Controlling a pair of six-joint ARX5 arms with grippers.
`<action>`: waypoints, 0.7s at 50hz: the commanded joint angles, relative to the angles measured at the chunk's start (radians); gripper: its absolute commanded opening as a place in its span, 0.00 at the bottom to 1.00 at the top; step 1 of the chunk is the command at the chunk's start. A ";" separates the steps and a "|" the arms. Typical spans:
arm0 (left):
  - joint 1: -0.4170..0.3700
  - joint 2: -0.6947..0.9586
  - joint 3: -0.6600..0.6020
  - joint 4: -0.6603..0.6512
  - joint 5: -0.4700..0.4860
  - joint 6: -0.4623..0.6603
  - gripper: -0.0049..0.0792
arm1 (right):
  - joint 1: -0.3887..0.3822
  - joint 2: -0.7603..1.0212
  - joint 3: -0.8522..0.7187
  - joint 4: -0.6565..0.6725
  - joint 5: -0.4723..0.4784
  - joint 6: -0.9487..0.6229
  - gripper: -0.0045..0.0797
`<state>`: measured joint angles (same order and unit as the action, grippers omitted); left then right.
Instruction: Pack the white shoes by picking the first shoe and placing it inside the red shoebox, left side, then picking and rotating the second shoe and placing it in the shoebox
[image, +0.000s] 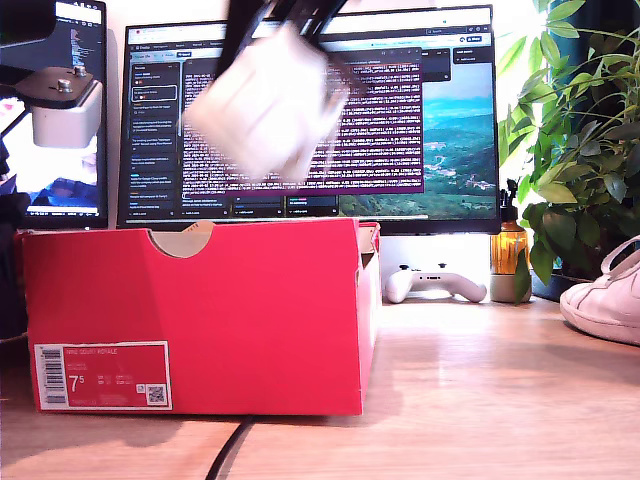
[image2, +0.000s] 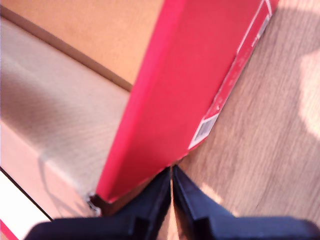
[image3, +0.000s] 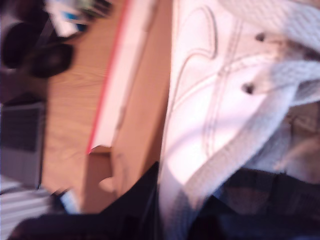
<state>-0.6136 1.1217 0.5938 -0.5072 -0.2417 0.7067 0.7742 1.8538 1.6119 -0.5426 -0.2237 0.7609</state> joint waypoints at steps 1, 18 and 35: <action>0.000 0.006 0.009 0.008 0.000 0.001 0.04 | 0.010 -0.020 0.023 0.044 0.007 0.035 0.04; 0.000 0.006 0.009 0.011 -0.002 0.001 0.04 | 0.050 0.060 0.023 0.119 0.078 0.133 0.04; 0.000 0.006 0.009 0.011 -0.003 0.001 0.04 | 0.057 0.140 0.023 0.139 0.094 0.142 0.04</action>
<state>-0.6136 1.1217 0.5938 -0.5007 -0.2443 0.7067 0.8268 1.9999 1.6119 -0.4324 -0.1429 0.9020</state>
